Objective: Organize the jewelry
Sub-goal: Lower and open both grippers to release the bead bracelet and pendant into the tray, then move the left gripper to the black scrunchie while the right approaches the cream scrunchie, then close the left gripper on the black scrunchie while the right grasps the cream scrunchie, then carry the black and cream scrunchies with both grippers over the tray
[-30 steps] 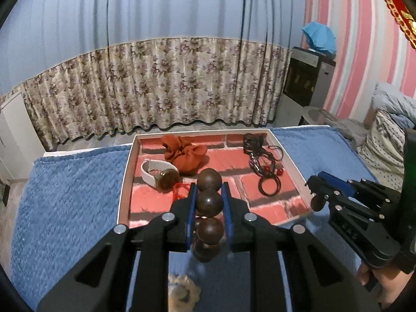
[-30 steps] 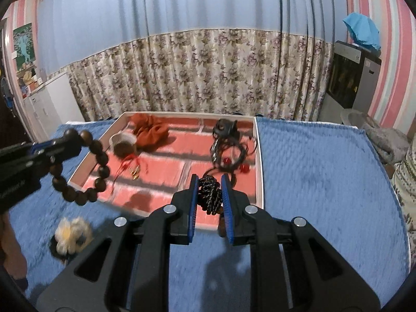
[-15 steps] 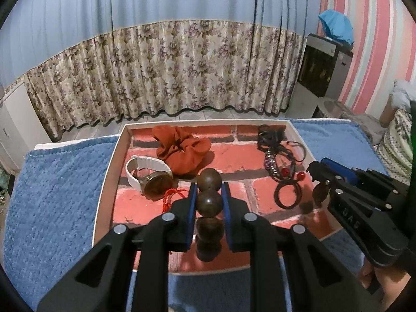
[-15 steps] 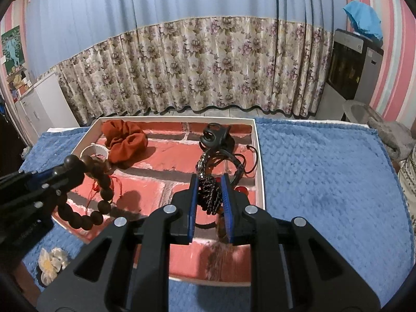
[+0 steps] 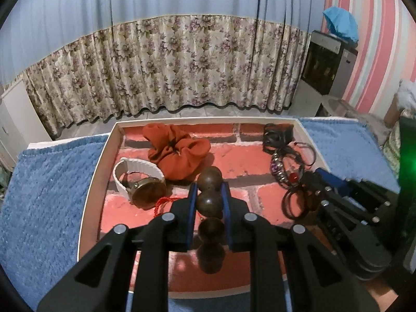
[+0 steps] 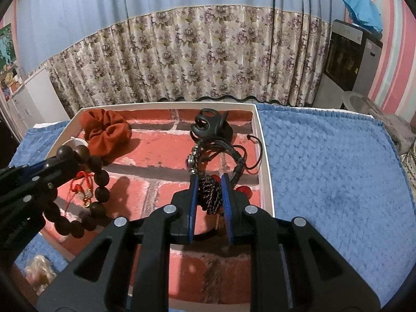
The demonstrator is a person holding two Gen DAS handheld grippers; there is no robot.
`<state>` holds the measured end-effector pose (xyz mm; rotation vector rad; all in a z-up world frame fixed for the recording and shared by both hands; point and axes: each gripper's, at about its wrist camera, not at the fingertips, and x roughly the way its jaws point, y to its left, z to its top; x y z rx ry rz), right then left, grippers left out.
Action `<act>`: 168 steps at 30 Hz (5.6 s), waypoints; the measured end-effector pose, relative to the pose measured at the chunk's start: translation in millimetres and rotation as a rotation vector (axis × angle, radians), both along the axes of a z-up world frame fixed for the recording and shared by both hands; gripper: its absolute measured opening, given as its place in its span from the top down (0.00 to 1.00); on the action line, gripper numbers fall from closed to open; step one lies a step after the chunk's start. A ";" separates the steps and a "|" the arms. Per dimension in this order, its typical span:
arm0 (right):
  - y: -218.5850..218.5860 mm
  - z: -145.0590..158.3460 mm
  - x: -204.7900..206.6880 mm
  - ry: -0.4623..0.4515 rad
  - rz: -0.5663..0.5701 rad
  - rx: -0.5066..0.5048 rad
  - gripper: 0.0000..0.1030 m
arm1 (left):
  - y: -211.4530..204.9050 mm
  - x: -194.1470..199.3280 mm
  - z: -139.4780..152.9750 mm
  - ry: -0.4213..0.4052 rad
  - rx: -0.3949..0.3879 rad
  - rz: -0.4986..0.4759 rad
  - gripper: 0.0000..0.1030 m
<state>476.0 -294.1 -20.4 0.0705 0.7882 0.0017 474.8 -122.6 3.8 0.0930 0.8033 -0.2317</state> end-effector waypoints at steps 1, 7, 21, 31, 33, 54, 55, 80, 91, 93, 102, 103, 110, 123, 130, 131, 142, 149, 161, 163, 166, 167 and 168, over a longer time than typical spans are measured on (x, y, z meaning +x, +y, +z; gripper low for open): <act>-0.6 -0.5 0.8 -0.001 -0.002 -0.003 0.82 | 0.0 0.8 -2.3 0.009 0.002 -0.003 0.81; -2.3 -1.2 3.2 -0.001 -0.001 -0.001 0.82 | -1.4 2.3 3.1 0.025 -0.049 -0.020 0.82; -0.6 -6.0 5.5 -0.007 0.000 -0.016 0.82 | -8.3 7.0 -12.2 0.002 0.041 -0.001 0.81; 21.7 -13.2 6.7 -0.004 0.024 -0.044 0.82 | 13.2 20.1 -41.6 0.058 0.050 0.056 0.81; 23.2 -17.5 7.7 0.011 0.026 -0.049 0.82 | 17.1 22.0 -48.8 0.078 0.042 0.065 0.79; -10.7 44.1 -38.7 -0.115 -0.011 -0.017 0.04 | 51.1 -19.1 16.5 -0.062 0.043 0.099 0.15; -10.0 47.4 -43.7 -0.120 -0.007 -0.034 0.04 | 55.6 -24.0 22.6 -0.073 0.047 0.099 0.13; 15.7 67.4 -182.7 -0.221 -0.024 -0.173 0.04 | 121.1 -170.9 46.9 -0.183 0.000 0.106 0.12; 22.4 51.2 -244.6 -0.231 -0.046 -0.135 0.04 | 135.6 -230.0 40.0 -0.219 -0.030 0.087 0.07; 24.3 44.3 -248.2 -0.217 -0.061 -0.142 0.04 | 137.2 -229.7 33.5 -0.204 -0.013 0.101 0.04; 24.6 7.3 -244.9 -0.156 -0.063 -0.112 0.04 | 144.9 -225.7 0.4 -0.118 -0.035 0.102 0.04; 24.5 5.0 -243.9 -0.153 -0.061 -0.108 0.04 | 145.8 -224.0 -2.3 -0.111 -0.033 0.102 0.04; 23.4 -9.7 -233.7 -0.113 -0.050 -0.064 0.04 | 149.3 -213.7 -22.9 -0.064 -0.018 0.111 0.04; 26.7 -28.7 -220.6 -0.039 -0.027 -0.073 0.14 | 145.3 -202.7 -41.3 -0.021 0.000 0.087 0.05; 24.8 -36.9 -212.1 0.013 -0.010 -0.047 0.34 | 145.8 -196.1 -50.0 0.026 -0.026 0.072 0.13; 25.3 -37.8 -211.2 0.020 -0.005 -0.045 0.36 | 146.6 -194.8 -51.2 0.035 -0.034 0.072 0.17; 32.1 -42.5 -204.3 0.056 0.037 -0.020 0.56 | 145.0 -191.4 -55.8 0.062 -0.076 0.038 0.44; 31.4 -41.7 -205.1 0.050 0.047 0.000 0.76 | 141.3 -189.7 -58.9 0.079 -0.087 0.007 0.64; 33.2 -36.7 -207.8 0.031 0.063 -0.002 0.88 | 136.1 -188.5 -60.4 0.080 -0.054 0.028 0.86; 32.4 -35.8 -208.1 0.028 0.067 0.006 0.88 | 132.5 -188.5 -58.6 0.065 -0.044 0.028 0.87; 31.1 -32.2 -210.0 0.017 0.069 0.014 0.89 | 129.7 -190.9 -53.0 0.046 -0.047 0.023 0.87; 31.1 -30.7 -210.7 0.013 0.071 0.016 0.89 | 129.3 -192.2 -50.2 0.038 -0.048 0.022 0.87; 30.6 -28.2 -211.5 0.009 0.073 0.019 0.89 | 128.8 -193.7 -46.9 0.027 -0.048 0.022 0.87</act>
